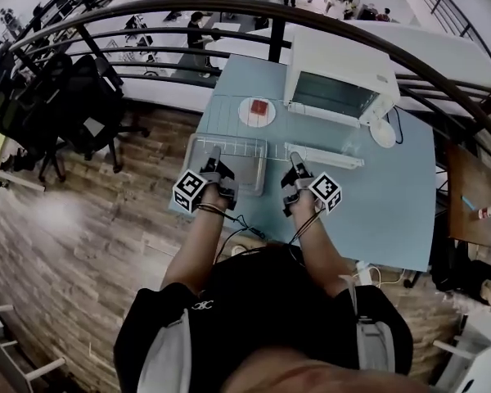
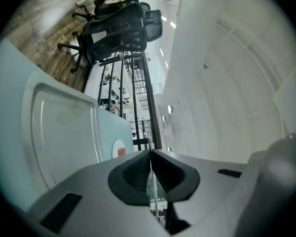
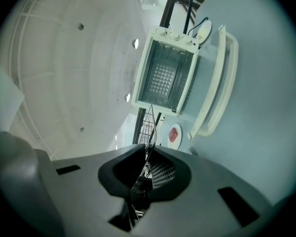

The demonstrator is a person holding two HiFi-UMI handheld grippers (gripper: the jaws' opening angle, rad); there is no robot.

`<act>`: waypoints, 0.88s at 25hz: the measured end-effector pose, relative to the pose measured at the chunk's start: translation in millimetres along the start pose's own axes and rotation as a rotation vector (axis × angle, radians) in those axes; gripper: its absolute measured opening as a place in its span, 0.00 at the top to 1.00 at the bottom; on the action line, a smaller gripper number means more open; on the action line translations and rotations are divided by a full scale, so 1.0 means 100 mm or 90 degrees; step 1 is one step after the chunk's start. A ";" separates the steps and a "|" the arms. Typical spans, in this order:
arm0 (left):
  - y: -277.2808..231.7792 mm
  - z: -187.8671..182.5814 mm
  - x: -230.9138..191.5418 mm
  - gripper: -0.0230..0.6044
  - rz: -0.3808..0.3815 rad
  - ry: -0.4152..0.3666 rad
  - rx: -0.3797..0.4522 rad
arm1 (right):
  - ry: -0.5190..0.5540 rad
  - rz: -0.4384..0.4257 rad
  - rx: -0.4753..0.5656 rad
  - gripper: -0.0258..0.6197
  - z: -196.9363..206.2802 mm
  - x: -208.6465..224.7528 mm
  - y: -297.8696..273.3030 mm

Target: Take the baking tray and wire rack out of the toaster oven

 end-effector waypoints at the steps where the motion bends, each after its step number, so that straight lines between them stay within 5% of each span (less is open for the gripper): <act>1: 0.06 -0.05 -0.03 0.93 -0.005 -0.002 0.005 | 0.003 0.000 -0.011 0.92 0.07 0.00 -0.04; 22: 0.67 -0.47 -0.88 0.93 -0.118 0.052 -0.010 | -0.014 0.097 -0.146 0.91 1.01 0.48 -0.39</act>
Point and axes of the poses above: the fingertips, and each gripper's own axes: y backward along the fingers, x to its right, z out of its underside, the point moved 3 cm from there along y, backward along the fingers, and after that the axes turned 15 degrees about -x, right-handed, at the moved point
